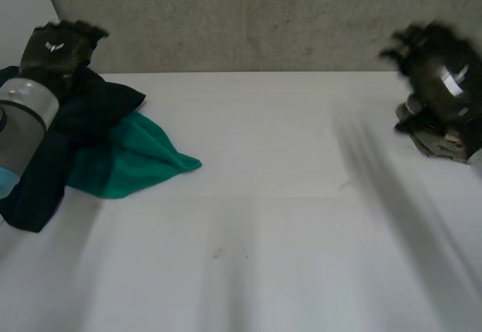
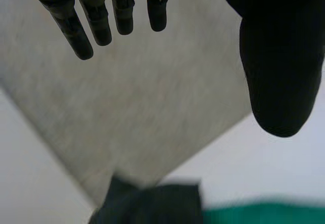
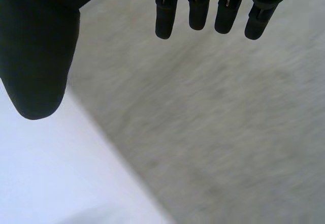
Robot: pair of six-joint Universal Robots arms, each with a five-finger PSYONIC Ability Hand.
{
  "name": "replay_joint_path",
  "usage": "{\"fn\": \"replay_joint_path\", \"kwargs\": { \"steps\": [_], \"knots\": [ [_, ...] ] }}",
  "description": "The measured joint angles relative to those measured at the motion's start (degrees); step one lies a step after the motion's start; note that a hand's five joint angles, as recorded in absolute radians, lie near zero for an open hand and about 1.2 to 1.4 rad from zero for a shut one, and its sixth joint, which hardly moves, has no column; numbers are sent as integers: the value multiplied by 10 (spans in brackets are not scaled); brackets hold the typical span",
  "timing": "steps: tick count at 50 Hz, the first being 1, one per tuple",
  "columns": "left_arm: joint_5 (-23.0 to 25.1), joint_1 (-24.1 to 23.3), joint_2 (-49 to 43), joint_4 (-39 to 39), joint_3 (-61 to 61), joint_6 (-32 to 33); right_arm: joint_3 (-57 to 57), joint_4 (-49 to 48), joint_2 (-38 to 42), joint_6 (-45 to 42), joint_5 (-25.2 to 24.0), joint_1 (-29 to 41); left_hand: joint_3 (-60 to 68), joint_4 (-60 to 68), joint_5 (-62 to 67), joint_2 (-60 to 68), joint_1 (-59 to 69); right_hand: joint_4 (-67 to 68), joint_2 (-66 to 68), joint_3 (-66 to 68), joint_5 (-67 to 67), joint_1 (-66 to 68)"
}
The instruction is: Fold the laundry.
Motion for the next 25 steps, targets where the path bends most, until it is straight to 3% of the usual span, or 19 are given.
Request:
{"fn": "replay_joint_path", "kwargs": {
  "steps": [10,11,13,15,16,17,25],
  "knots": [
    [-42,88,-215,26,123,173,-3,160,116,-172,24,17,31,34,31,34,31,0,0,0,0,0],
    [-46,91,-228,28,132,180,-3,164,123,-184,26,16,67,71,67,66,76,0,0,0,0,0],
    [-53,94,-250,33,147,190,-2,169,132,-202,30,15,294,300,290,310,337,0,0,0,0,0],
    [-56,92,-258,37,153,192,-1,170,137,-213,34,14,294,300,290,310,337,0,0,0,0,0],
    [-57,90,-258,39,155,191,0,170,139,-216,34,14,489,497,481,494,508,0,0,0,0,0],
    [-59,85,-255,42,155,187,0,170,140,-219,35,13,532,542,521,539,530,0,0,0,0,0],
    [-60,2,-141,52,126,85,2,165,133,-217,40,9,558,566,526,554,530,0,0,0,0,0]
  ]
}}
